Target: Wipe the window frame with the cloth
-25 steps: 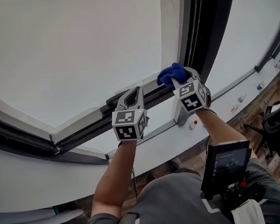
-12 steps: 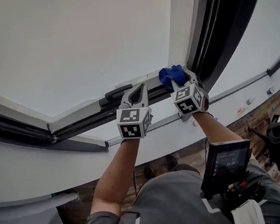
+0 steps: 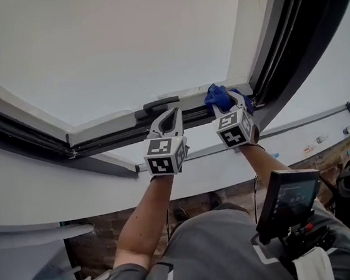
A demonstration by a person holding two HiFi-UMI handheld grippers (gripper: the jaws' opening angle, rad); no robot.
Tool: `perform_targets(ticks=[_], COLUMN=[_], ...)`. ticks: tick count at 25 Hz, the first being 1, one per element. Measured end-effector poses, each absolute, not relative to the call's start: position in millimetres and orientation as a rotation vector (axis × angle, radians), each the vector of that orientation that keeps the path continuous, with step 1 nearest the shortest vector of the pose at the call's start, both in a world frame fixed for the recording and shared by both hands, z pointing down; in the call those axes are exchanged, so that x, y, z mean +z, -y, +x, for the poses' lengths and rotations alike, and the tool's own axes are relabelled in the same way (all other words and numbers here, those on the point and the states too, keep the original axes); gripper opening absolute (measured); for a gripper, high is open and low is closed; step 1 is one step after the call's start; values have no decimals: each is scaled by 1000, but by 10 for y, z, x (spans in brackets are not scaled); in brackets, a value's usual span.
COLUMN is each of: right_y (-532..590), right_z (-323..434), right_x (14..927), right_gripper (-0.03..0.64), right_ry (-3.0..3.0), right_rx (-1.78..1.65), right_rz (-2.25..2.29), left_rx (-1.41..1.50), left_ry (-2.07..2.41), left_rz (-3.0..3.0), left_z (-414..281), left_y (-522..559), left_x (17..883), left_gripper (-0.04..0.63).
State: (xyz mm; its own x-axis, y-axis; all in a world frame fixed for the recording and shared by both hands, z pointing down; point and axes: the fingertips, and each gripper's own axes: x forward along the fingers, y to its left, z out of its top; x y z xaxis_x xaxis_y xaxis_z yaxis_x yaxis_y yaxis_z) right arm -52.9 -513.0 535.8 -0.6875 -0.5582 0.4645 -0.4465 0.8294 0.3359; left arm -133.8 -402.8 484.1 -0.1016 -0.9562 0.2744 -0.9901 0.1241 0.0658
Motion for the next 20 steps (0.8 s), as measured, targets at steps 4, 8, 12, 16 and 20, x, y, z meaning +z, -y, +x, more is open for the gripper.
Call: perform_targets(ticks=[4, 8, 12, 16, 20], right_y=[4902, 4694, 4460, 4181, 3984], right_z=[-760, -997, -1256, -1496, -1696], right_x=[5423, 5406, 5387, 5400, 5413], right_gripper=[173, 173, 173, 173, 173], right_ry=[2469, 2490, 2516, 2526, 2524], right_rx=[-219, -227, -245, -250, -249], right_rz=[673, 629, 569, 508, 477], left_rx=[191, 183, 175, 164, 154], left_ry=[2196, 2232, 2262, 2292, 2319], left_rz=[1865, 1826, 1789, 1754, 1748], left_z=[-1534, -1725, -1907, -2101, -2260], left_y=[3775, 3540, 3314, 3092, 2888], left_x=[4836, 4798, 4800, 4780, 4708], left_gripper=[8, 8, 8, 8, 8])
